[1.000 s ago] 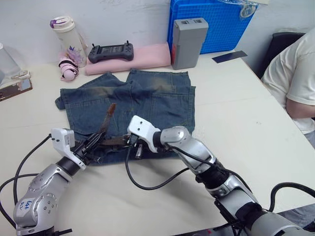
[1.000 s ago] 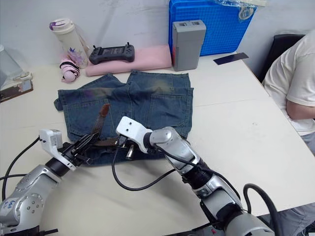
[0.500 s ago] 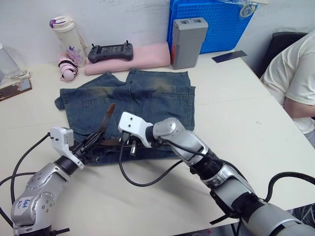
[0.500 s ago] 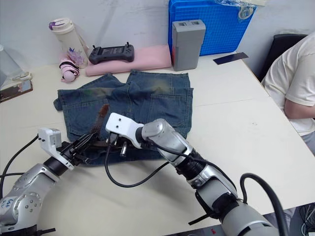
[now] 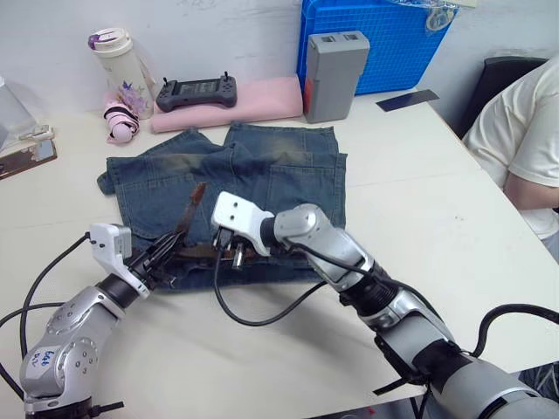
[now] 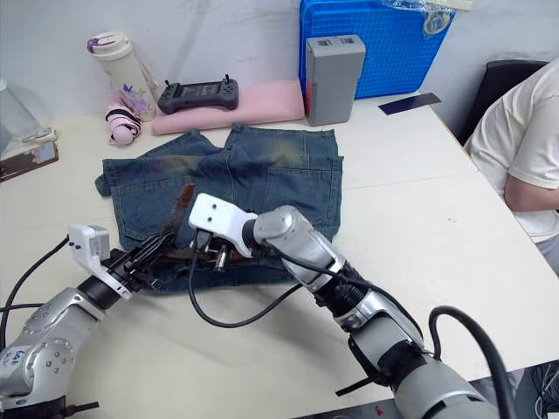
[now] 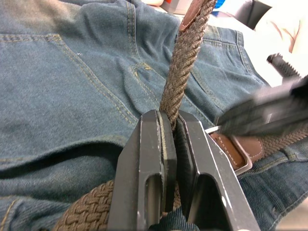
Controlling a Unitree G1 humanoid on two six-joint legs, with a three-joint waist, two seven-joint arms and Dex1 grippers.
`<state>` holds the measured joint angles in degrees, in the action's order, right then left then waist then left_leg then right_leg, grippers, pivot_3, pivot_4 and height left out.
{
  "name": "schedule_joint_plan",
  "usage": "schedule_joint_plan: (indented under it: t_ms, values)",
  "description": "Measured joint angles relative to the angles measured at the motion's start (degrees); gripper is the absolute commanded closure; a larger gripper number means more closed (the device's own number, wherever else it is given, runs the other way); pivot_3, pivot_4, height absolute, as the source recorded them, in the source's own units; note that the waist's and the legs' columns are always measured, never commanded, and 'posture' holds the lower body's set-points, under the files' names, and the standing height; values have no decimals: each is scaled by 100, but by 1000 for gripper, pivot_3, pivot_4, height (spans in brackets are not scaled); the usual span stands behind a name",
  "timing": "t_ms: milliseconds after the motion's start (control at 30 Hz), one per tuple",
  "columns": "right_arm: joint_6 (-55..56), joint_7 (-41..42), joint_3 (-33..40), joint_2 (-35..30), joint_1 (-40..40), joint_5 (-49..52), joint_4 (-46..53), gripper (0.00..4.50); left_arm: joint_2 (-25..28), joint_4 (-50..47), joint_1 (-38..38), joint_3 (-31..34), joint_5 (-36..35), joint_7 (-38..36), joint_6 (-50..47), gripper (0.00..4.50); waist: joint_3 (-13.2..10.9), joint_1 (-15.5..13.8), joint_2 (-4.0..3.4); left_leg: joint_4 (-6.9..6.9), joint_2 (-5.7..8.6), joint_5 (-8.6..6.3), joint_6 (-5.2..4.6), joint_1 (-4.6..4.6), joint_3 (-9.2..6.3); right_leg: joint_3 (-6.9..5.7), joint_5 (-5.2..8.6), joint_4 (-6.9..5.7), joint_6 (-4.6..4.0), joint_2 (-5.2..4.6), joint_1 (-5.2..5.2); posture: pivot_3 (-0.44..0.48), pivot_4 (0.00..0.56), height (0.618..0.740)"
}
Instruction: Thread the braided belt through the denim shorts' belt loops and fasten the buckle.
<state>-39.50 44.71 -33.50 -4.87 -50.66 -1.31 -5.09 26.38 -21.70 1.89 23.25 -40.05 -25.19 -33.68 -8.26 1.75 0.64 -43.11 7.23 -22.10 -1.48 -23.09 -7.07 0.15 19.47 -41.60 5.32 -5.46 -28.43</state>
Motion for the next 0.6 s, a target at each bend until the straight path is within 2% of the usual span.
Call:
schedule_joint_plan:
  t_ms: [267,600]
  values:
    - [218,23,-225,-13,51,-202,-53,4476,37,5,-35,-29,0,-1,-5,4269,0,-2,0,0,0,0,0,0,-1,-1,0,1,0,0,0,0,150,676]
    - [165,267,-143,-155,30,-165,243,4476,82,20,-119,-72,4,-2,-5,4269,0,-4,0,1,0,0,0,0,0,0,0,3,0,0,0,0,150,676]
